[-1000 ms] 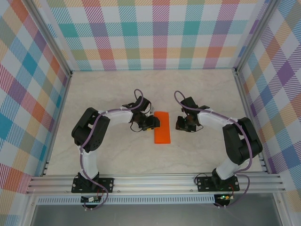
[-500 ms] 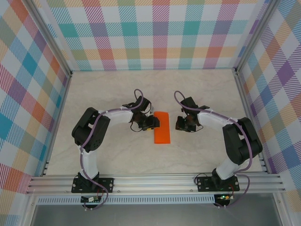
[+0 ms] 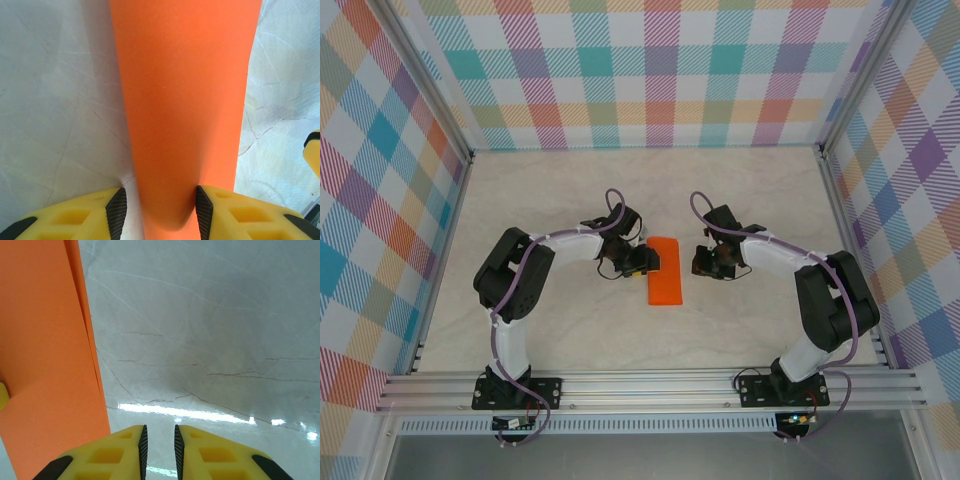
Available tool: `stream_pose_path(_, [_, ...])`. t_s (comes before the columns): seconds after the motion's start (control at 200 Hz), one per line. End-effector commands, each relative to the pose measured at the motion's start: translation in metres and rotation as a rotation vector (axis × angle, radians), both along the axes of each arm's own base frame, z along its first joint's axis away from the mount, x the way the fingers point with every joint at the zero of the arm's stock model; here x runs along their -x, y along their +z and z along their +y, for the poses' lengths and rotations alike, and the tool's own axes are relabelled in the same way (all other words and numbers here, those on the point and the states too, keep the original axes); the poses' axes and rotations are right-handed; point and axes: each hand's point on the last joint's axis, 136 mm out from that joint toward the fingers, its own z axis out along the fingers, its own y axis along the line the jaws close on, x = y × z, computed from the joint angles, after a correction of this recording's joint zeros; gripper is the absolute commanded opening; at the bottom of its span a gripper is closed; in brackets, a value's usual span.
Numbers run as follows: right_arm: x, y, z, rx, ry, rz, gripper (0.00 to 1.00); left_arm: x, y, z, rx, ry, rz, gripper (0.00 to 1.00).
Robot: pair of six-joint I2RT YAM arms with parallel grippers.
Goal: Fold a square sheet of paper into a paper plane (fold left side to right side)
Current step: First fold in half a square sheet of paper at the center of the table, then hold the square sheet of paper at the center of the table.
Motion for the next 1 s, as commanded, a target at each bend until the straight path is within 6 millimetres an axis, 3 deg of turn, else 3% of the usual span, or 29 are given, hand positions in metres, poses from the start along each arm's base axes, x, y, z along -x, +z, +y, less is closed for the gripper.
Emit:
stream_pose_path(0.0, [0.004,0.008,0.004,-0.023,0.007,-0.012,0.24,0.015,-0.031,0.003,-0.065,-0.030,0.064,0.46])
stream_pose_path(0.995, [0.004,0.016,0.019,-0.067,0.031,-0.022,0.20,0.019,-0.041,0.000,-0.107,-0.063,0.077,0.47])
